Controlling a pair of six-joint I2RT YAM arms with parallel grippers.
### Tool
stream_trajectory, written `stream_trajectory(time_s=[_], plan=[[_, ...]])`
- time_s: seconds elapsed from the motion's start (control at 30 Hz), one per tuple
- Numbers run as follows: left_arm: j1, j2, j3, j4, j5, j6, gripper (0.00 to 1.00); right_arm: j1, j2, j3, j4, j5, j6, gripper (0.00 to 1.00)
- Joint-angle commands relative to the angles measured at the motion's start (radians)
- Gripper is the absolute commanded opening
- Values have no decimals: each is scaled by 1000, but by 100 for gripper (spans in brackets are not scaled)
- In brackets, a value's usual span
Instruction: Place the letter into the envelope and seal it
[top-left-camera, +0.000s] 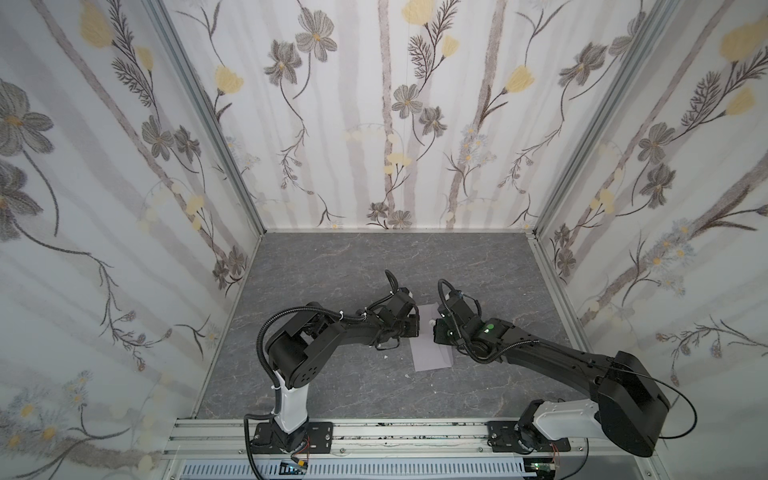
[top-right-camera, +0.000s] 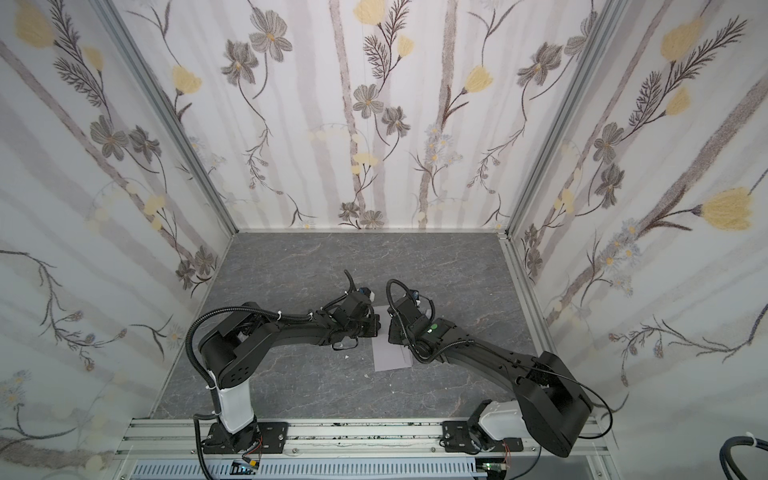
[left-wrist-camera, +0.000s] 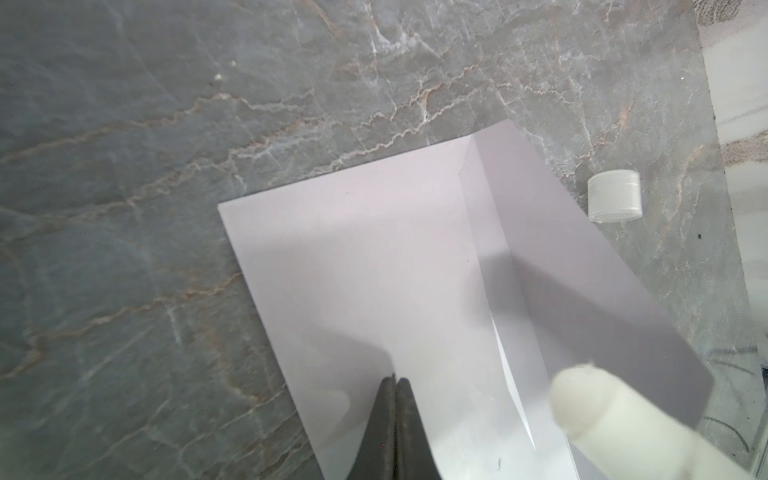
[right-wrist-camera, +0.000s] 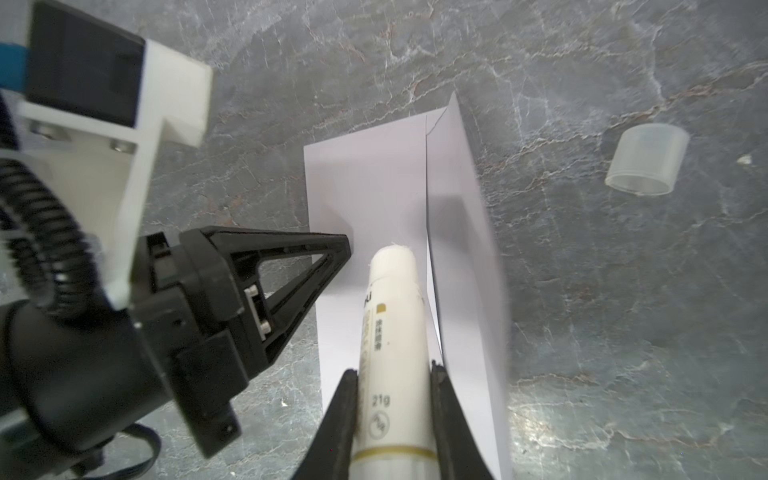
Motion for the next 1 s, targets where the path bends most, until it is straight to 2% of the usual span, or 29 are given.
stream_trajectory(time_s=[0.0,0.07,0.3,0.73,0.97], plan=[[-5,3,-10,-133,22,-7,0,12,-26,-3,-37,17,25,0],[-5,3,-12,-133,21,-8,0,57,-33,-20,-30,8,49,0],[-6,3,-9,-133,24,-9,0,101,15,-106,44,-34,114,0],[-12,-7,-18,-133,32,-8,0,54,148,-65,85,14,59,0],[-11,-15,-29,-133,25,-13,0,73,76,-80,53,0,78,0]])
